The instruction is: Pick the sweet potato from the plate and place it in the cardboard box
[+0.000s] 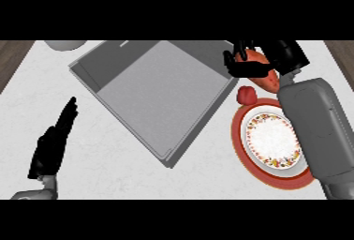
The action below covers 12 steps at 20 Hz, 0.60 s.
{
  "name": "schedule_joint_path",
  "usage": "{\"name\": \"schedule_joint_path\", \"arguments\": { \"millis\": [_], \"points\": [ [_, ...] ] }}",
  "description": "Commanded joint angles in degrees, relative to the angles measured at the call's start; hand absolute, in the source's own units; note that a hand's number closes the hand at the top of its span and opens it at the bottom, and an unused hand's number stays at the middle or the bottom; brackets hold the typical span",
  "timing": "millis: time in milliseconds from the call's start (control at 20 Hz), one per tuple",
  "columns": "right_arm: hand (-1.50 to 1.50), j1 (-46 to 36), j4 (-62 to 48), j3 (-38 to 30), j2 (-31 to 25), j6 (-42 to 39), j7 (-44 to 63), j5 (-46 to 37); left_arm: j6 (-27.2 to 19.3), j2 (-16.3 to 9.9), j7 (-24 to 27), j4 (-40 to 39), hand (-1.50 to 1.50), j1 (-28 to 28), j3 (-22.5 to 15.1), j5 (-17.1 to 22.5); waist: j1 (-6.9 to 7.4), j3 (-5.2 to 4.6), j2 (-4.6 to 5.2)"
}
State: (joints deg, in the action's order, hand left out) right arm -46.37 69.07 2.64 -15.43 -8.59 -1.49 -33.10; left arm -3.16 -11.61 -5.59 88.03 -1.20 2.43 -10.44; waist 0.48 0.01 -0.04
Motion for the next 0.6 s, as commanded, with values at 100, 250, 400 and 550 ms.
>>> {"name": "schedule_joint_path", "arguments": {
  "millis": [100,250,400,550],
  "points": [
    [1.5,-7.62,-3.39,-1.24,4.29,0.2,0.69,0.8,-0.68,1.97,-1.26,1.76,0.0,0.59,-1.39,-1.2,0.22,-0.01,0.08],
    [1.5,-16.3,-10.39,-1.5,6.6,-0.82,5.84,-0.16,-0.2,1.28,1.51,0.19,0.0,0.97,-0.9,-1.47,0.64,-0.04,0.21],
    [1.5,-20.45,-14.69,-0.66,8.9,0.99,7.41,-2.4,1.61,0.86,1.2,-0.42,0.0,1.05,-0.24,0.02,0.98,-0.06,0.32],
    [1.5,-23.76,-23.52,-1.26,11.47,5.45,4.94,-4.22,0.94,1.16,0.93,-2.19,0.0,-2.31,-0.25,-0.89,1.13,-0.05,0.53]
  ]
}}
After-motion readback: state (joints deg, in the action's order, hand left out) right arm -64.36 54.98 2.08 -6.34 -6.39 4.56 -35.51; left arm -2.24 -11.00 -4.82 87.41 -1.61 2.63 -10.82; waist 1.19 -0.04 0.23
